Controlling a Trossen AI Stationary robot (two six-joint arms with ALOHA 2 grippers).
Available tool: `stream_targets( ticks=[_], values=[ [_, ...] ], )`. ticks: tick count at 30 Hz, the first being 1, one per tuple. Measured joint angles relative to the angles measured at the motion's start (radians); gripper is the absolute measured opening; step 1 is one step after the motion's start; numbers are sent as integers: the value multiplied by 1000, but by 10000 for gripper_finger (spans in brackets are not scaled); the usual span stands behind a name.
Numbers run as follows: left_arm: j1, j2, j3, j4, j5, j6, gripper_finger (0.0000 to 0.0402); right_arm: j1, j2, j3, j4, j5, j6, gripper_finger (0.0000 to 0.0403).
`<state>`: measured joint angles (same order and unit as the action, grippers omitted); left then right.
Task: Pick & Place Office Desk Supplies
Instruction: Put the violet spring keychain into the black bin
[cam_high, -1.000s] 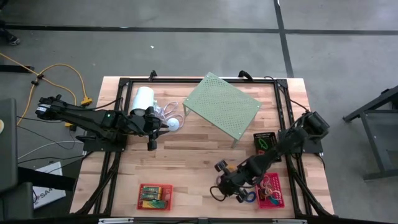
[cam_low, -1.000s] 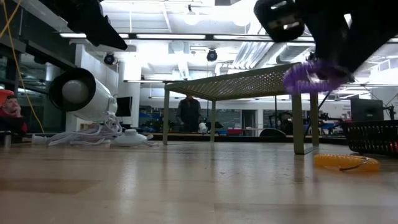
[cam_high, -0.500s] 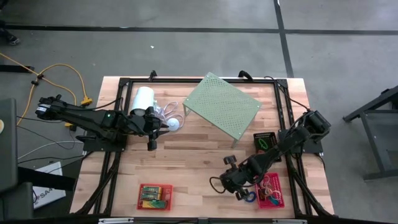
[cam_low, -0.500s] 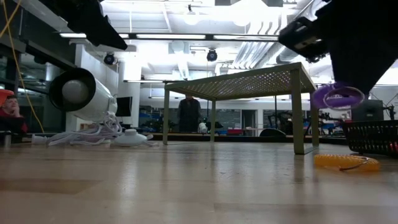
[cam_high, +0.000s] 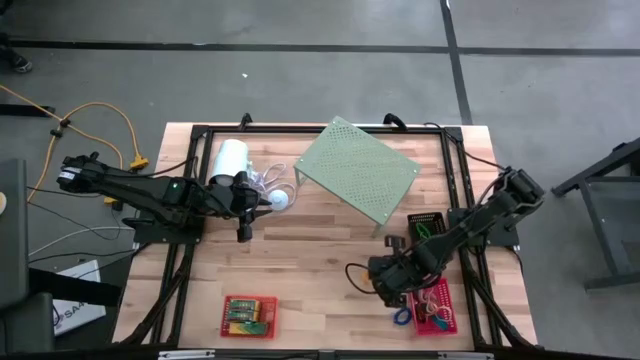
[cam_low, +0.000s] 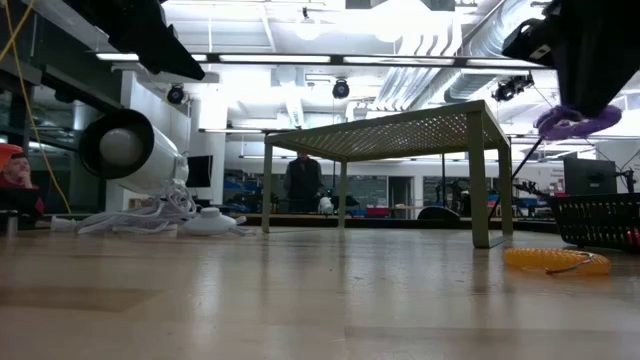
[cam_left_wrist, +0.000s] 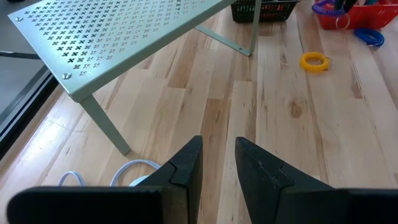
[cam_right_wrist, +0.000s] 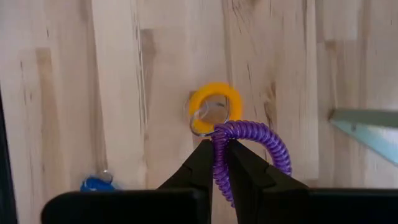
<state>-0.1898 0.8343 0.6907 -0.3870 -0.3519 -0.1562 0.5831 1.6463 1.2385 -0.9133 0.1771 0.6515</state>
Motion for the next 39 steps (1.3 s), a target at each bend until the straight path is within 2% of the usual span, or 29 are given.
stream_targets(
  ticks=[10,22,30,39],
  values=[
    [0,0,0,0,0,0,89,15,-66,-24,-99,-38,88,25],
    [0,0,0,0,0,0,89,47,-307,-276,-93,28,307,25],
    [0,0,0,0,0,0,89,59,-455,-447,-115,30,482,25],
    [0,0,0,0,0,0,89,59,-520,-500,-206,34,556,25]
  ],
)
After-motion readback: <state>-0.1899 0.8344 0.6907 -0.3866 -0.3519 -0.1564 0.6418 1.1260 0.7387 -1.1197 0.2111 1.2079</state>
